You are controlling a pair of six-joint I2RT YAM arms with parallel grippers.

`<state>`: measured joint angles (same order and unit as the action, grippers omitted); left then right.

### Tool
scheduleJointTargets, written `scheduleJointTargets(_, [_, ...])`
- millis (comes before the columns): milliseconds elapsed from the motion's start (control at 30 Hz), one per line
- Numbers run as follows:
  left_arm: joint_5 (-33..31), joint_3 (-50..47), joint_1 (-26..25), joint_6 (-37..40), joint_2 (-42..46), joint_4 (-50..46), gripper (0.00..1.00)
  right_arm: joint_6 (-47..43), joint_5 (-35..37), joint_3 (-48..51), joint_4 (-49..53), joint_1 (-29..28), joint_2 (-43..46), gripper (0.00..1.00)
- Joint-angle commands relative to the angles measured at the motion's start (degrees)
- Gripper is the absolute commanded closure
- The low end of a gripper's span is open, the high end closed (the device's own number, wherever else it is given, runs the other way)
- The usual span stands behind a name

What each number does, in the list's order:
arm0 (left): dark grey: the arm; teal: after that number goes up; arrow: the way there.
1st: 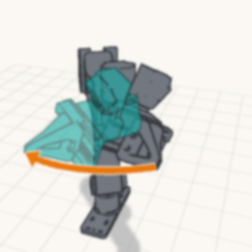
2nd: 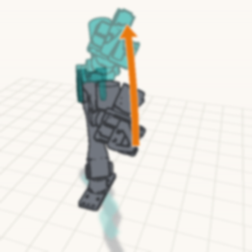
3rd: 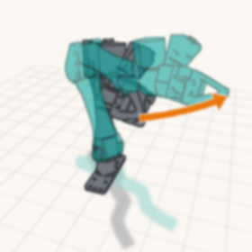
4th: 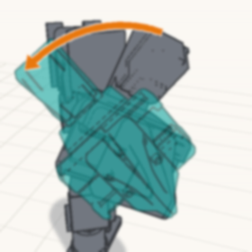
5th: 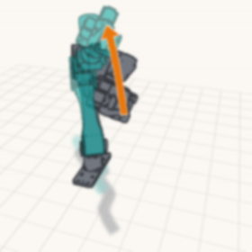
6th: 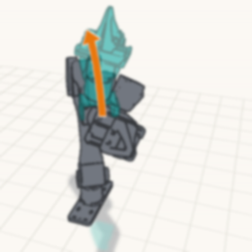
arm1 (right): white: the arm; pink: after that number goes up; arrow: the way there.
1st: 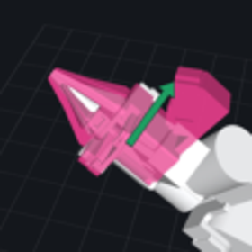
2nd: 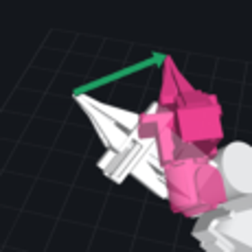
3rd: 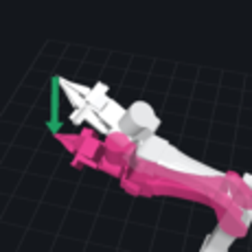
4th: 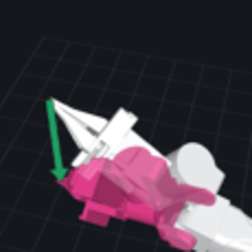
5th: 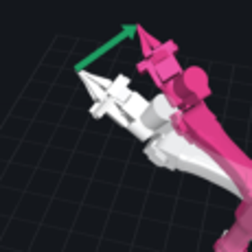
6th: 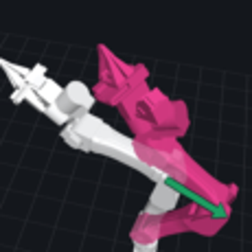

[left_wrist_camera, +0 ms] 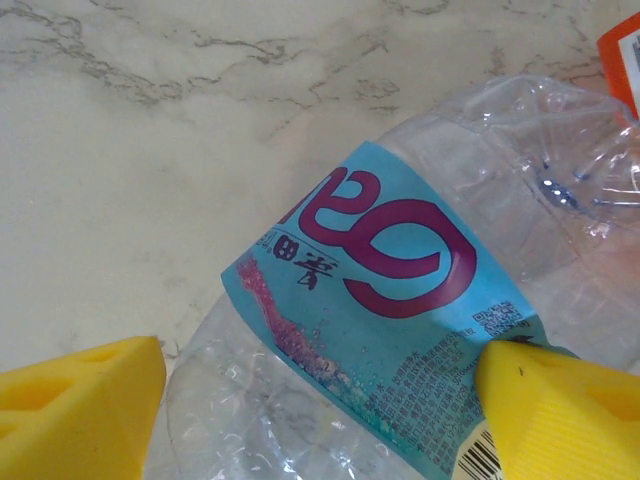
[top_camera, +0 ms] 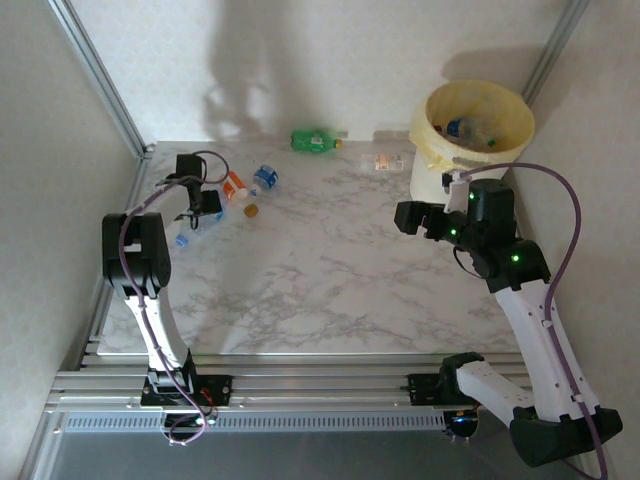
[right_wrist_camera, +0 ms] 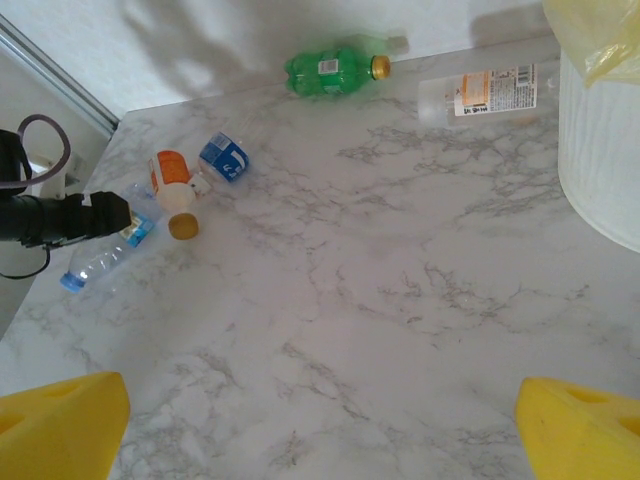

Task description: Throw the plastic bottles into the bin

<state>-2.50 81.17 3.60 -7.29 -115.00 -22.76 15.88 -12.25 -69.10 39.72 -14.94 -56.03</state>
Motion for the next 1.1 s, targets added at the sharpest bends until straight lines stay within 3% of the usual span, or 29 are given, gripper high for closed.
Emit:
scheduleJointTargets(0, [2.7,-5.8,0.5,-1.5,-1.6,-5.1,0.21,0.0,-1.2,-1.4,-0.3,-0.6,0.5,0.01])
scheduleJointTargets(267, [11.1,-17.5,-0.8,-6.1,7.8,0.7,0.28,0.2,-1.5,-1.0,-0.7,-0.5,0.0,0.01])
scheduleJointTargets(467, [12.4,-25.4,-5.1,-10.1,15.1,2.2,0.28,0.8,-2.0,-0.6,-1.4,-0.6,-0.4,0.01])
scheduleJointTargets(700, [11.8,-28.8,-7.8,-14.0,25.9,1.7,0.08,1.2,-2.2,-0.7,-1.2,-0.9,-1.0,0.01])
scheduleJointTargets(800, [8.1,-28.8,-7.8,-14.3,29.3,0.3,0.02,1.3,-2.3,-0.6,-1.0,-0.9,-0.7,0.01])
scheduleJointTargets(1067, [4.2,-29.0,-6.2,-13.8,25.1,2.1,0.01,1.6,-2.7,-0.1,-0.5,-1.1,-0.7,0.01])
